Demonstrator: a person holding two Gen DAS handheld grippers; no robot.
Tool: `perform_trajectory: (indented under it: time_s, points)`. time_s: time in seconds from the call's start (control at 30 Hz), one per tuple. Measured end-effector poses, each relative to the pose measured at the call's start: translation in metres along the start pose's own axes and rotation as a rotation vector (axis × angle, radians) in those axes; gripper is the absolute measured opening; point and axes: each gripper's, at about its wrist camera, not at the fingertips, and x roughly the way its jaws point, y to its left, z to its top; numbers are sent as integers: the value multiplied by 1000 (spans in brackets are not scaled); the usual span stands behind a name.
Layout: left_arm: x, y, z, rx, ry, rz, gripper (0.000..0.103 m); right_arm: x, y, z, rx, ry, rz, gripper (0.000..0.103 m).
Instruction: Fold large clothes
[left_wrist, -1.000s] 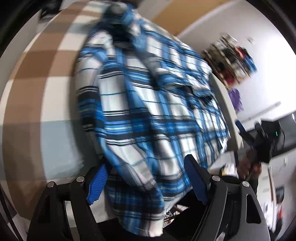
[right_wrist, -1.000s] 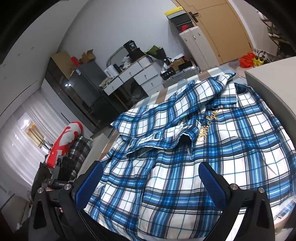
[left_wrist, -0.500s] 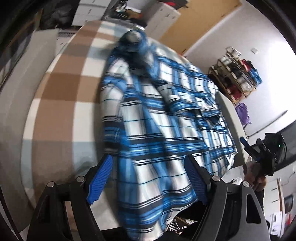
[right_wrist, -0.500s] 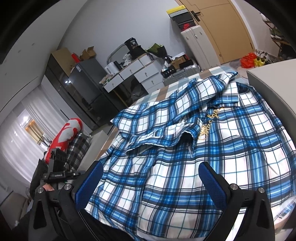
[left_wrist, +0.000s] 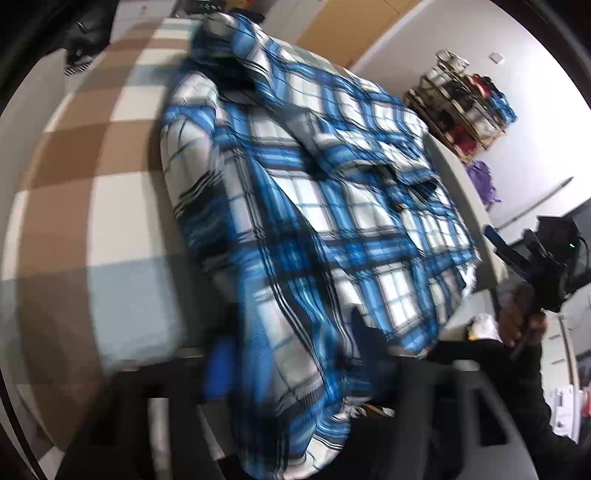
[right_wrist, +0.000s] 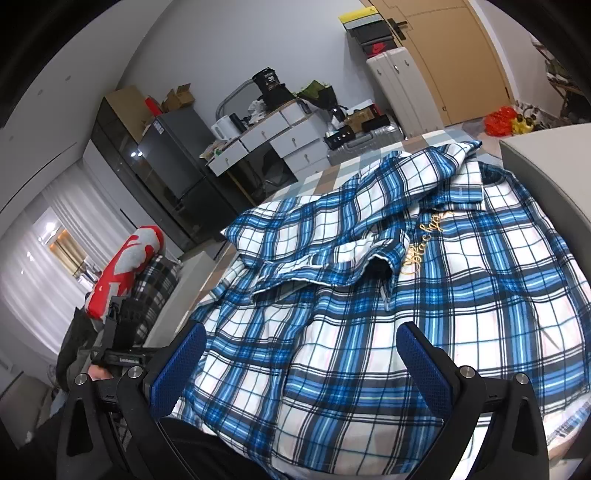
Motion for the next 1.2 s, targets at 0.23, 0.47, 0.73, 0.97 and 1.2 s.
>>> perform_trajectory:
  time_s: [0.23, 0.47, 0.73, 0.97, 1.2]
  points:
    - [-18, 8, -10, -27, -100, -146, 26, 1, 4, -2, -11, 5, 8, 103]
    - [-11, 15, -25, -42, -77, -46, 26, 1, 5, -1, -13, -2, 2, 103]
    - [-2, 0, -36, 11, -92, -55, 3, -48, -28, 10, 90, -90, 19, 103]
    - [-17, 5, -31, 4, -167, -185, 2, -83, -83, 8, 131, 103, -174, 103]
    - [-31, -9, -8, -2, -226, -345, 2, -64, -119, -13, 232, 304, -316, 103]
